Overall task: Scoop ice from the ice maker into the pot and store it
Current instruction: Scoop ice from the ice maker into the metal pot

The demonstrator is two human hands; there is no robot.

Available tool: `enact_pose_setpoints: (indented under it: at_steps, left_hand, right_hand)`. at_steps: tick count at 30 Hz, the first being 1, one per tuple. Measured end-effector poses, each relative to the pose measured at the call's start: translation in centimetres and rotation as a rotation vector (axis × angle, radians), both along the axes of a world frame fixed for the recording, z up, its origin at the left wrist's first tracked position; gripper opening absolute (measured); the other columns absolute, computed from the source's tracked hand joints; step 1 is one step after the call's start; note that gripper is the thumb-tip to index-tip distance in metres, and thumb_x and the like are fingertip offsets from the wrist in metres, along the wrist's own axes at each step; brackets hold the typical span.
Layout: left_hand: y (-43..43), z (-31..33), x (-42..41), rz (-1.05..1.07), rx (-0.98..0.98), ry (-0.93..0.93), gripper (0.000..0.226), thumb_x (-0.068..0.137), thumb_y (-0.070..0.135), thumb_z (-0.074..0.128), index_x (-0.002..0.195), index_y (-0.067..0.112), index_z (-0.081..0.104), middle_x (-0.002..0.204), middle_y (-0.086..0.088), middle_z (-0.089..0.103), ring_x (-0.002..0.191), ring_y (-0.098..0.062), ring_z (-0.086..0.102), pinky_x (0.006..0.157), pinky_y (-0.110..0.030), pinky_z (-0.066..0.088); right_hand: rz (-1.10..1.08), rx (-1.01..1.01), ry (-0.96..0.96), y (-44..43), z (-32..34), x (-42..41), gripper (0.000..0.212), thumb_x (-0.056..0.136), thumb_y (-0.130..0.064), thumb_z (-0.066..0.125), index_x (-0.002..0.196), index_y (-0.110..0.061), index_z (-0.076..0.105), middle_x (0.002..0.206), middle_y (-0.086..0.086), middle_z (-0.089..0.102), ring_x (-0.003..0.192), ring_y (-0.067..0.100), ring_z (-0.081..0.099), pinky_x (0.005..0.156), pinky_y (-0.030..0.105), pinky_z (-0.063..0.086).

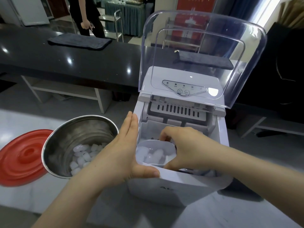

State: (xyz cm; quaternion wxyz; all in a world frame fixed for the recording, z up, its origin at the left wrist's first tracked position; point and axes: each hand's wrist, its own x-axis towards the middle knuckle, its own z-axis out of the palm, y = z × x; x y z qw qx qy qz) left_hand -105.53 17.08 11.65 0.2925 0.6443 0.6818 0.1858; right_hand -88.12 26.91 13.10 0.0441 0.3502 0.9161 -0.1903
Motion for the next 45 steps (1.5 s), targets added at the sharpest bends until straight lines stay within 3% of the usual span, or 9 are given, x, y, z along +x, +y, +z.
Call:
enact_pose_setpoints:
  at_steps: [4, 11, 20, 24, 28, 31, 37, 41, 45]
  left_hand:
    - [-0.1, -0.1, 0.0, -0.001, 0.003, 0.002, 0.148, 0.039, 0.075, 0.062, 0.140, 0.024, -0.033, 0.145, 0.019, -0.041, 0.129, 0.010, -0.026, 0.105, -0.010, 0.002]
    - [0.0, -0.9, -0.2, 0.015, 0.044, -0.001, 0.146, 0.049, 0.065, 0.075, 0.144, 0.024, -0.028, 0.148, 0.020, -0.035, 0.129, 0.012, -0.020, 0.103, -0.009, 0.002]
    - [0.1, -1.9, -0.2, 0.044, 0.153, -0.030, 0.143, 0.044, 0.067, 0.071, 0.147, 0.027, -0.021, 0.152, 0.022, -0.022, 0.131, 0.015, -0.014, 0.104, -0.009, -0.002]
    - [0.0, -2.0, -0.7, 0.030, 0.217, -0.038, 0.130, 0.055, 0.074, 0.067, 0.150, 0.029, -0.009, 0.155, 0.022, -0.008, 0.141, 0.004, -0.003, 0.118, -0.027, 0.005]
    - [-2.1, -2.8, -1.6, 0.105, 0.296, -0.017, 0.114, 0.064, 0.075, 0.052, 0.151, 0.026, -0.003, 0.148, 0.027, -0.003, 0.132, 0.014, -0.001, 0.106, -0.008, 0.003]
    - [-4.2, -3.5, -4.1, 0.158, 0.367, -0.120, 0.104, 0.060, 0.085, 0.045, 0.146, 0.040, 0.007, 0.146, 0.029, 0.013, 0.135, 0.011, 0.014, 0.108, -0.014, 0.016]
    - [-6.6, -4.2, -11.7, 0.269, 0.450, -0.091, 0.071, 0.085, 0.034, 0.066, 0.145, 0.035, 0.029, 0.137, 0.020, 0.043, 0.121, 0.002, 0.041, 0.097, -0.019, 0.031]
    - [-7.6, -5.7, -16.4, 0.243, 0.392, -0.040, 0.087, 0.077, 0.035, 0.072, 0.149, 0.029, 0.023, 0.138, 0.023, 0.033, 0.120, 0.008, 0.031, 0.096, -0.014, 0.027]
    - [-8.3, -7.9, -19.8, 0.134, 0.272, -0.038, 0.117, 0.062, 0.061, 0.066, 0.150, 0.028, -0.005, 0.141, 0.031, 0.002, 0.127, 0.015, 0.009, 0.095, 0.002, 0.012]
  right_hand:
    - [-0.020, -0.044, 0.054, -0.1, 0.7, 0.5, 0.056, 0.060, -0.048, 0.080, 0.106, -0.036, 0.051, 0.100, -0.016, 0.059, 0.074, 0.000, 0.053, 0.069, 0.030, 0.052]
    - [-0.029, -0.007, 0.120, -0.4, 1.3, 1.6, 0.060, 0.059, -0.052, 0.082, 0.109, -0.040, 0.052, 0.098, -0.024, 0.056, 0.083, -0.005, 0.053, 0.070, 0.017, 0.049]
    - [-0.102, 0.088, 0.285, -1.8, 1.9, 3.5, 0.060, 0.060, -0.052, 0.077, 0.115, -0.041, 0.054, 0.098, -0.030, 0.054, 0.083, -0.020, 0.046, 0.065, 0.008, 0.036]
    - [-0.132, 0.105, 0.341, -3.1, 2.4, 3.9, 0.058, 0.060, -0.053, 0.073, 0.113, -0.038, 0.058, 0.083, -0.039, 0.057, 0.078, -0.018, 0.051, 0.063, 0.006, 0.039]
    - [-0.134, 0.127, 0.366, -4.7, 2.5, 3.2, 0.061, 0.060, -0.057, 0.070, 0.116, -0.039, 0.058, 0.080, -0.051, 0.048, 0.074, -0.016, 0.052, 0.063, 0.004, 0.039]
    - [-0.152, 0.163, 0.390, -6.3, 2.8, 1.6, 0.060, 0.060, -0.060, 0.067, 0.116, -0.039, 0.057, 0.078, -0.047, 0.051, 0.075, -0.018, 0.051, 0.063, 0.004, 0.038]
    - [-0.228, 0.236, 0.440, -9.3, 2.9, -4.4, 0.066, 0.061, -0.063, 0.062, 0.121, -0.038, 0.055, 0.097, -0.030, 0.054, 0.077, -0.019, 0.048, 0.057, 0.007, 0.037]
    - [-0.299, 0.179, 0.489, -11.4, 1.8, -9.4, 0.054, 0.061, -0.060, 0.065, 0.110, -0.037, 0.059, 0.082, -0.027, 0.055, 0.070, -0.016, 0.050, 0.059, 0.005, 0.038]
    - [-0.358, 0.146, 0.476, -12.8, -0.2, -14.4, 0.053, 0.063, -0.061, 0.066, 0.111, -0.042, 0.053, 0.099, -0.029, 0.054, 0.083, -0.007, 0.053, 0.066, 0.009, 0.042]
